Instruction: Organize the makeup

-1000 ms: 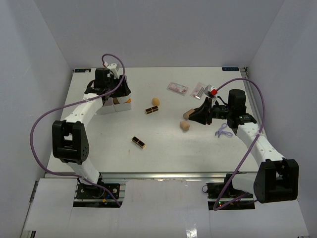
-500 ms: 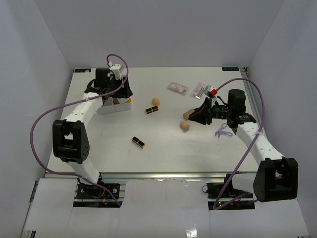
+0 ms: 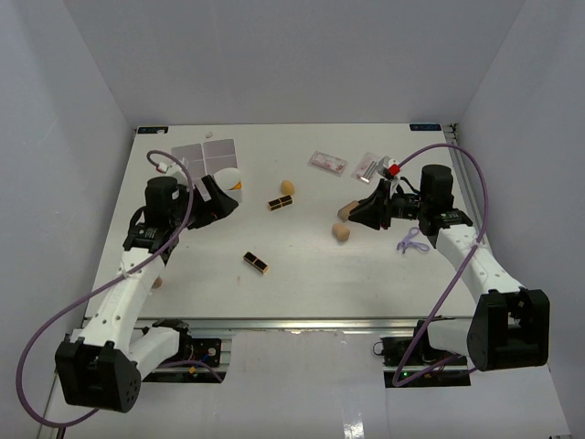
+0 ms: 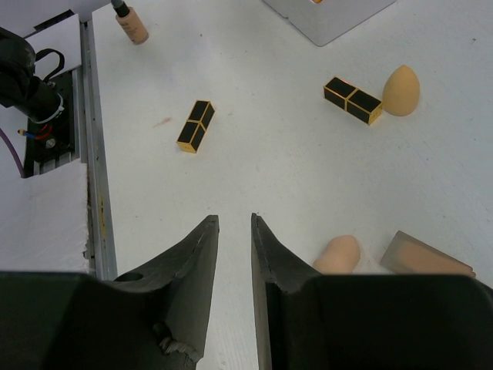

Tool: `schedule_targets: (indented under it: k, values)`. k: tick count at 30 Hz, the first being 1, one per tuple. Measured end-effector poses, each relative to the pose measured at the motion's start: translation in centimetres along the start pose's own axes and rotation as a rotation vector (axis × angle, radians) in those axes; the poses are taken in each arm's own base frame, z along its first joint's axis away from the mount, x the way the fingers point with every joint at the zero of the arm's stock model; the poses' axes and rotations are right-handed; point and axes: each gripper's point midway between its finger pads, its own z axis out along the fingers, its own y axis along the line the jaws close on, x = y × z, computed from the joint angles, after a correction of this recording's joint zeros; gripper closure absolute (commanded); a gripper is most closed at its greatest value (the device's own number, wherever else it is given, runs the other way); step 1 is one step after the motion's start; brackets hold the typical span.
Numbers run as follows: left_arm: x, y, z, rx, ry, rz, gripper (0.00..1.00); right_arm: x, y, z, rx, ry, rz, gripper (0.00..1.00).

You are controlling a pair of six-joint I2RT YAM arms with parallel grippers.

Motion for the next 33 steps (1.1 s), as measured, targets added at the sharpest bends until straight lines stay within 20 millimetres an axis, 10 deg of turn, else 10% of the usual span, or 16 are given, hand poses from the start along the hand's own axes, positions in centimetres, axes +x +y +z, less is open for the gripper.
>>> schedule_targets:
  k: [9, 20, 33]
  values:
    - [10.3, 2.3, -2.5, -0.079, 0.213, -0.330, 0.03, 0.1, -0.8, -0.2, 0.048, 0.008, -0.004, 0.67]
    - [17.9, 2.1, -1.9, -0.322, 0.422, -0.511, 0.08, 0.0, -2.2, -1.0, 0.130, 0.010, 0.008, 0.65]
    - [19.1, 3.5, 3.0, -0.611, 0.477, -0.445, 0.22, -0.1, -2.8, -1.6, 0.159, 0.004, 0.025, 0.65]
